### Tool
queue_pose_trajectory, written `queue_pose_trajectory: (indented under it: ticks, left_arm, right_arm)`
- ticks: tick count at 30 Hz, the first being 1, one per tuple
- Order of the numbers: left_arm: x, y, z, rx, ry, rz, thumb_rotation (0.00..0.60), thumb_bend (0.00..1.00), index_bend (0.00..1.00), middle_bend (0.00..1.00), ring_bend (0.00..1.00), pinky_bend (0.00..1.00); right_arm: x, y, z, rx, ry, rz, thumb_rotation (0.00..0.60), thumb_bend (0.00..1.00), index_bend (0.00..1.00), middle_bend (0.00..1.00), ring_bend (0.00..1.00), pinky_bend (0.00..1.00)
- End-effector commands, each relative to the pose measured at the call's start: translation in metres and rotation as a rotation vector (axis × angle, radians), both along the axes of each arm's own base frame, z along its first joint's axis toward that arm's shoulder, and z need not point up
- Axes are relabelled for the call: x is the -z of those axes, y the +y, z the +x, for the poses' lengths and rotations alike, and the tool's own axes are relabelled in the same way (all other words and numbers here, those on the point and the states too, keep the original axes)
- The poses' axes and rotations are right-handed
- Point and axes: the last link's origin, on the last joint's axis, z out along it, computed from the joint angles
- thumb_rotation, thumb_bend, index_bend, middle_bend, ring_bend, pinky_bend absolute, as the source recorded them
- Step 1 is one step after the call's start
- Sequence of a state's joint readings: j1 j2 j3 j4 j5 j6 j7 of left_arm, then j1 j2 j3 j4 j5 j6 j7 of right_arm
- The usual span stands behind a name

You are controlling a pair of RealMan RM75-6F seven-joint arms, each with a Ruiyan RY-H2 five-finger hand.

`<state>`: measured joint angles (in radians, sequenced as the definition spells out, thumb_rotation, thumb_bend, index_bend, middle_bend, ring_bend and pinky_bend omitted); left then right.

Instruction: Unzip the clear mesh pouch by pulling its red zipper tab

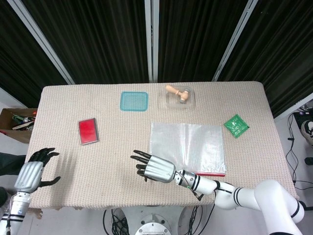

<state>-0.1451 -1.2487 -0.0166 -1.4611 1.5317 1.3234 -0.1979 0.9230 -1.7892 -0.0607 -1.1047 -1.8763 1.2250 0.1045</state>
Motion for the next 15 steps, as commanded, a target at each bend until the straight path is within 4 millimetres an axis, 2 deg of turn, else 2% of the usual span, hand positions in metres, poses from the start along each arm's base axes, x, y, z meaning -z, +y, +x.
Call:
queue_pose_trajectory:
  ticks: [1,8,15]
  left_arm:
    - [0.01,0.019,0.012,0.046,-0.073,-0.04,0.6,0.14,0.25,0.12,0.08,0.13]
    - [0.039,0.058,0.05,0.179,-0.216,-0.16,0.6,0.14,0.25,0.12,0.08,0.13]
    - [0.072,0.089,0.078,0.237,-0.324,-0.294,0.6,0.14,0.25,0.12,0.08,0.13]
  right_arm:
    - [-0.008,-0.003,0.005,-0.008,-0.026,-0.004,0.6,0.5,0.98,0.41,0.09,0.03]
    - [-0.024,-0.012,0.029,-0.052,-0.099,-0.036,0.6,0.5,0.97,0.37,0.1,0.03]
    - [-0.034,-0.023,0.056,-0.11,-0.153,-0.069,0.6,0.5,0.97,0.34,0.07,0.0]
